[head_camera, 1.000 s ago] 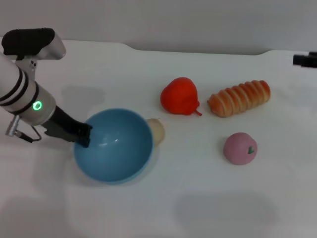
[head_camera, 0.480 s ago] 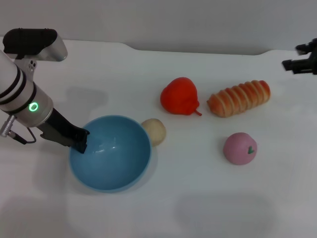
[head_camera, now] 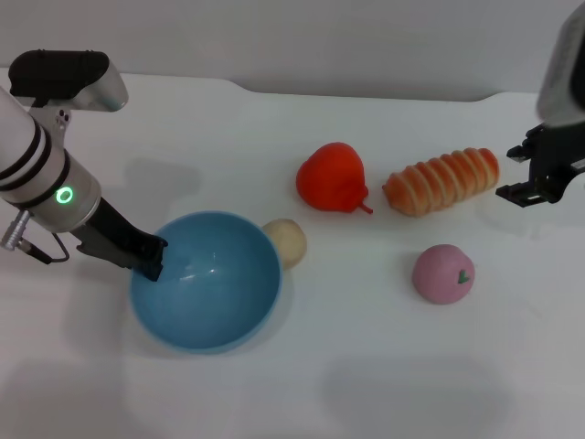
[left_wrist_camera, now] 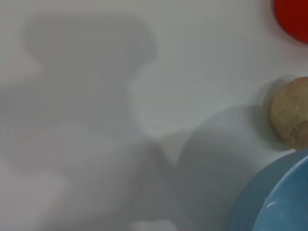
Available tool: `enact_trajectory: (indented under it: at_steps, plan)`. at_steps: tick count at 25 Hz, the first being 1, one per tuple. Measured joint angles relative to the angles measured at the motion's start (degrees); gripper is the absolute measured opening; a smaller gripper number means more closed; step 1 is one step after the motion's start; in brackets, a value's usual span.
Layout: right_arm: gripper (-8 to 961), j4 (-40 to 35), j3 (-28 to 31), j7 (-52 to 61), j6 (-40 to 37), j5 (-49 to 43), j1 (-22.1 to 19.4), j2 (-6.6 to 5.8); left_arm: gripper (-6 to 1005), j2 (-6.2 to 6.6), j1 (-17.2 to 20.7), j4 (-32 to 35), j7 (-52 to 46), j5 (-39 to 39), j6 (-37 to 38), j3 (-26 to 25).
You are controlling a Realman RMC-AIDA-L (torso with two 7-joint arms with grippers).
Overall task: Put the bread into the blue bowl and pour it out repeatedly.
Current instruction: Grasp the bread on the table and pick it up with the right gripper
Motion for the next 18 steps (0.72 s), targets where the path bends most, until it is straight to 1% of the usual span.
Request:
enact_trajectory:
  at_steps: [1, 3, 4, 11, 13, 14, 18]
  plan:
    - [543, 0.45, -1.81, -0.11, 2.06, -0.94, -0.27, 0.32, -1, 0.00, -0.04, 0.00, 0.00, 0.00, -0.08, -0.01]
    - [542, 2.06, -4.99, -0.15, 5.54, -1.45, -0.40, 0.49, -1, -0.01, -0.08, 0.00, 0.00, 0.00, -0.20, -0.18]
    - [542, 3.56, -6.71, -0.15, 7.45, -1.45, -0.26, 0.48, -1, -0.01, -0.08, 0.00, 0.00, 0.01, -0.21, -0.32]
    - [541, 9.32, -13.41, -0.23, 15.82, -0.90, 0.93, 0.28, 0, -0.11, -0.08, -0.29, 0.00, 0.00, -0.40, -0.52]
    - [541, 11.95, -17.31, -0.23, 20.44, 0.73, 1.29, 0.28, 0, -0.12, -0.06, -0.51, 0.00, 0.00, -0.46, -0.54]
    - [540, 11.95, -17.31, -0.23, 20.44, 0.73, 1.29, 0.28, 0, -0.12, -0.06, -0.51, 0.00, 0.00, -0.46, -0.54]
    - [540, 14.32, -20.99, -0.27, 24.55, 1.66, 1.59, 0.28, 0, -0.12, -0.05, -0.54, 0.00, 0.00, -0.47, -0.54]
